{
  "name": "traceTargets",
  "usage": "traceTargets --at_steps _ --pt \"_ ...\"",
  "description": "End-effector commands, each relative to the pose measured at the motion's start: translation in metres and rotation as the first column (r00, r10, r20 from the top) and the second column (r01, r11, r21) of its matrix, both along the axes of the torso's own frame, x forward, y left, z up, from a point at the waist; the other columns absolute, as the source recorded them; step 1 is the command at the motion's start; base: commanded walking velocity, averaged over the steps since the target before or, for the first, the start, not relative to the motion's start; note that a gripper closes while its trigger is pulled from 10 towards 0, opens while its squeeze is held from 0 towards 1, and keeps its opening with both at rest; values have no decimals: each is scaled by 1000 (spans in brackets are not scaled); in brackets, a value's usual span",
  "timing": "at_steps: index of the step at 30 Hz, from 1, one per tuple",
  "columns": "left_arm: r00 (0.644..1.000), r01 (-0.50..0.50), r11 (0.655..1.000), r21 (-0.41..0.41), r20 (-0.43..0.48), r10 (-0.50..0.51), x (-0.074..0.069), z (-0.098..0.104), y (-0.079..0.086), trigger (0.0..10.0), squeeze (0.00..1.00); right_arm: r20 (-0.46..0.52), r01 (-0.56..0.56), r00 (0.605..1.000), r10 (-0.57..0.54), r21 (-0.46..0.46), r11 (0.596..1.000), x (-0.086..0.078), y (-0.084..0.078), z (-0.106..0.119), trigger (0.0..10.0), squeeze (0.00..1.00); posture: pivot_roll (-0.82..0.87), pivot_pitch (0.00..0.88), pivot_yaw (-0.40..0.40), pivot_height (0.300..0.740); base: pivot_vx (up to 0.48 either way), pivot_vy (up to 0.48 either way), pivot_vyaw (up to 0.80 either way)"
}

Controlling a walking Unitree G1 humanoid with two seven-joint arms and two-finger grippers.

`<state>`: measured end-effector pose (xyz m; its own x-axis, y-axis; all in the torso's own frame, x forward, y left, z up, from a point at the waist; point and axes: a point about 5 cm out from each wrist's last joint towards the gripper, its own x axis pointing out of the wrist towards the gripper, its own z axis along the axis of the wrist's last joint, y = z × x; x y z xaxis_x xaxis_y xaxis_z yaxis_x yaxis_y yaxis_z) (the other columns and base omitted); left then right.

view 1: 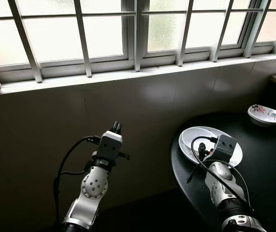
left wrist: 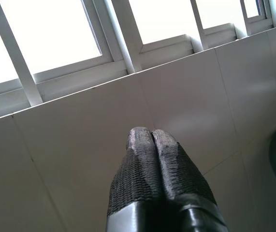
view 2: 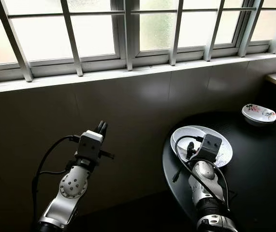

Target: Kitchen organization

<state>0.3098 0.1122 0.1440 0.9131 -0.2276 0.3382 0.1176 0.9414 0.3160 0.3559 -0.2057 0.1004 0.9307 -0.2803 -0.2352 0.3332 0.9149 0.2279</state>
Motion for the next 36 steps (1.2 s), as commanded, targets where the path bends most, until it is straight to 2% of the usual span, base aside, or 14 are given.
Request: traceTargets --at_steps 1,14,20,28,31,32,33,34,36 --pt "1000 -3 1000 3 -12 3 0 -3 1 10000 0 -8 18 1000 -18 32 999 3 -3 2 10000 0 25 0 -8 740 0 0 0" --pt "1000 -5 1000 8 -20 6 0 -6 1 10000 0 -70 74 996 -62 188 979 2 -7 -9 10000 0 24 0 -6 740 0 0 0" --pt "1000 -3 1000 12 -24 3 0 -8 0 10000 0 -92 115 992 -90 310 944 2 -9 -12 10000 0 23 0 -5 740 0 0 0" --pt "1000 -5 1000 16 -28 5 0 -9 0 10000 0 -99 133 990 -104 365 921 3 -10 -13 10000 0 23 0 -5 740 0 0 0" --pt "999 -7 1000 20 -32 7 0 -10 0 10000 0 -99 140 989 -109 417 898 3 -8 -14 10000 0 23 0 -5 740 0 0 0" --pt "999 -8 1000 22 -35 8 0 -11 0 10000 0 -112 163 986 -121 527 834 3 -6 -16 2745 0 24 0 -5 740 0 0 0" --pt "999 -8 1000 23 -36 9 0 -11 0 10000 0 -115 172 985 -129 566 806 3 -5 -17 0 0 24 0 -5 740 0 0 0" --pt "999 -8 1000 24 -37 9 0 -11 1 10000 0 -116 178 984 -135 590 788 3 -5 -17 0 0 24 0 -5 740 0 0 0" --pt "999 -8 1000 24 -37 9 0 -11 1 10000 0 -118 183 983 -140 600 779 3 -6 -17 0 0 24 0 -5 740 0 0 0"
